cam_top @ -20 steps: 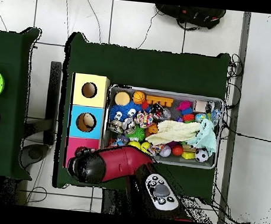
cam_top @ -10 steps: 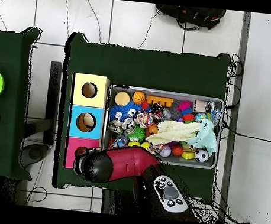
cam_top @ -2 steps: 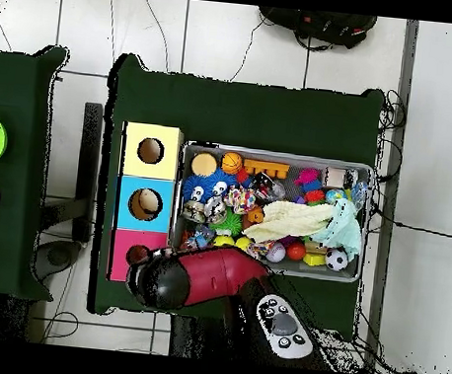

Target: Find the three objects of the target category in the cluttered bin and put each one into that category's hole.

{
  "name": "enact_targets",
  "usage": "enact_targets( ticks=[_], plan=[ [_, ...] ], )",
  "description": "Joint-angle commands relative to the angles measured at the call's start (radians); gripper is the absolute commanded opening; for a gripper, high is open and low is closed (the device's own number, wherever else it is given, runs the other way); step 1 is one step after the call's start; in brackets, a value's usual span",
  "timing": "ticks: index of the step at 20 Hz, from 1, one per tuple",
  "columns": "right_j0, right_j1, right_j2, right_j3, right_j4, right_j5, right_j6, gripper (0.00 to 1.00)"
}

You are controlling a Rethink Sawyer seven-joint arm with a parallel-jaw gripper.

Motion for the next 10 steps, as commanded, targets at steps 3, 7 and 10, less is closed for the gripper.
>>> enact_targets(
  ticks=[3,7,10],
  plan=[
    [-0.078,0.044,-0.096,-0.002,-0.237,-0.179,-0.142,1.0],
    [-0.156,0.023,-0.042,0.034,-0.244,-0.176,-0.18,1.0],
    [-0.235,0.005,0.04,0.07,-0.202,-0.141,-0.205,1.0]
  ],
)
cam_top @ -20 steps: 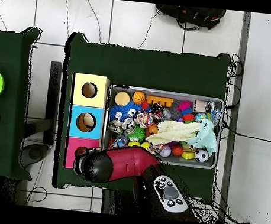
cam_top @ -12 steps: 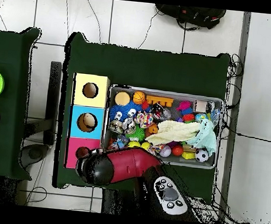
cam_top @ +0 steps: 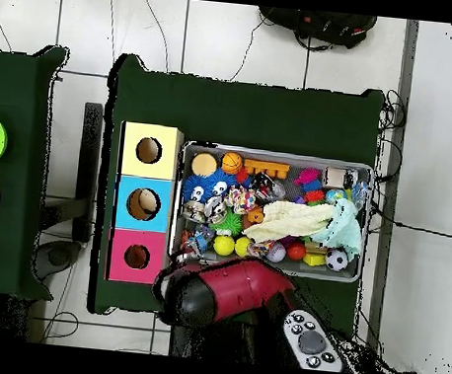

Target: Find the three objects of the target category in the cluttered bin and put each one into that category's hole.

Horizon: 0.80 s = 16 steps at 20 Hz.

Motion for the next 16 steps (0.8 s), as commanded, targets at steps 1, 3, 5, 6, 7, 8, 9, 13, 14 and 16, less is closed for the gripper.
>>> enact_targets(
  ticks=[1,3,5,6,7,8,9,13,14,16],
  plan=[
    [-0.143,0.005,0.071,0.048,-0.032,-0.007,-0.21,1.0],
    [-0.195,-0.015,0.135,0.072,0.009,0.031,-0.237,1.0],
    [-0.235,-0.038,0.177,0.08,0.027,0.077,-0.27,1.0],
    [-0.245,-0.039,0.186,0.077,0.026,0.091,-0.277,1.0],
    [-0.243,-0.036,0.18,0.069,0.004,0.088,-0.271,1.0],
    [-0.231,-0.027,0.162,0.057,-0.023,0.077,-0.257,1.0],
    [-0.204,-0.013,0.129,0.041,-0.06,0.053,-0.227,1.0],
    [0.034,0.071,-0.103,-0.077,-0.221,-0.098,0.007,1.0],
    [0.089,0.087,-0.147,-0.103,-0.234,-0.12,0.054,1.0],
    [0.165,0.106,-0.203,-0.14,-0.231,-0.133,0.103,1.0]
  ],
)
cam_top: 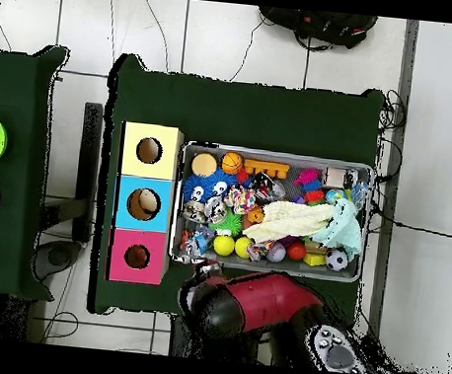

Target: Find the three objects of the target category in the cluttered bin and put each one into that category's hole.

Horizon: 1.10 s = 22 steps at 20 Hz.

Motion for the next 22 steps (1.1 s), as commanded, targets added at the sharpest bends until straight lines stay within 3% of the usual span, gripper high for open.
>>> enact_targets(
  ticks=[1,5,9,15,22],
  plan=[
    [0.232,0.089,-0.174,-0.171,-0.111,-0.118,0.116,1.0],
    [0.352,0.12,-0.282,-0.226,-0.104,-0.134,0.15,1.0],
    [0.374,0.135,-0.319,-0.234,-0.062,-0.156,0.095,1.0],
    [0.479,0.221,-0.457,-0.305,-0.049,-0.276,0.119,1.0],
    [0.492,0.246,-0.486,-0.299,0.015,-0.335,0.073,1.0]
  ],
)
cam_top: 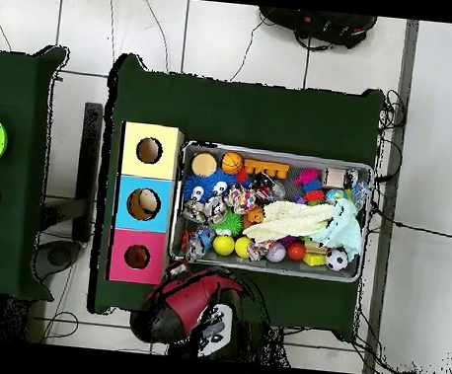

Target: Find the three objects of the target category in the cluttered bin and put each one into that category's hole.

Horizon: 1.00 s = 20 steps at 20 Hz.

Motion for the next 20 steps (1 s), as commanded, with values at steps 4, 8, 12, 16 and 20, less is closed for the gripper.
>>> enact_targets(
  ticks=[4,8,12,16,20],
  plan=[
    [-0.029,0.071,-0.076,-0.139,0.07,-0.103,0.054,1.0],
    [0.025,0.124,-0.146,-0.185,0.108,-0.153,0.078,1.0],
    [-0.024,0.089,-0.09,-0.161,0.13,-0.129,0.046,1.0],
    [-0.097,0.056,-0.021,-0.147,0.125,-0.111,0.013,1.0],
    [-0.175,0.043,0.037,-0.149,0.124,-0.091,-0.017,1.0]
  ],
)
